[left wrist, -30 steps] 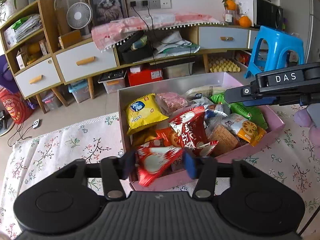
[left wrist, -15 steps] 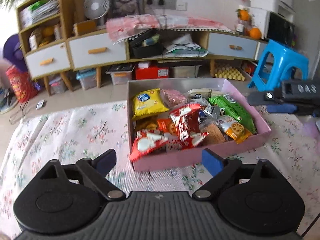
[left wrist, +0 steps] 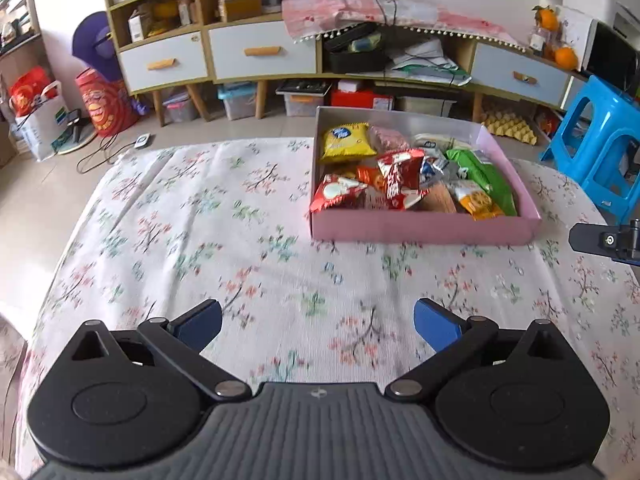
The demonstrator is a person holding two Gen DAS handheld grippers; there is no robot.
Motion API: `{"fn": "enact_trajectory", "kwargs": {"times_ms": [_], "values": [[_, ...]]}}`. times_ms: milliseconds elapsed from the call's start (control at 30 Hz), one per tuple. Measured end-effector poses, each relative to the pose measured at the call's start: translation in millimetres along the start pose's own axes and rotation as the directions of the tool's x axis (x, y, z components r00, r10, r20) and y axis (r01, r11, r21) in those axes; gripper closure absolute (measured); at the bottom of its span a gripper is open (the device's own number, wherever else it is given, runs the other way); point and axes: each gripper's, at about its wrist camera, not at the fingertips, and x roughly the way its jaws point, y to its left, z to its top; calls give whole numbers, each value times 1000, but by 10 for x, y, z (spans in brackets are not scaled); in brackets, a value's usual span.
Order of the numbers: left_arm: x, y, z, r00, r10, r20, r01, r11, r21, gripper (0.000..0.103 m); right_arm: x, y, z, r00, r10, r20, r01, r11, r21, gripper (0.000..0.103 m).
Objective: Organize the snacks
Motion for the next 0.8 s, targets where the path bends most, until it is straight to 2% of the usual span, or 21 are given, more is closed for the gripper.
{"fn": "enact_trajectory", "kwargs": {"times_ms": [67,100,200,333,433,800], "values": [[-76,-9,-55,1000,2,-2,-2,1000,-7,0,-99,67,-45,1000,-14,-6,14,1000,-12,9],[-105,-25,-73,1000,7,-2,-7,1000,-4,0,-146,83,-70,1000,-18,-3,18,1000,-13,9],[-154,-61,-138,1000,30,-8,-30,1000,-4,0,-239,115,-185,1000,-25,-6,25,1000,-11,8],[-207,-80,-220,1000,7,3,-7,999,-32,0,-286,142,-363,999,-37,-12,36,999,-31,8],[-232,-153,-270,1000,28,7,-28,999,-22,0,-287,168,-405,998,-55,-35,54,998,-36,8],[-205,-204,-393,998,37,-56,-39,998,-41,0,-303,145,-513,993,-116,-34,114,991,-64,8]]}}
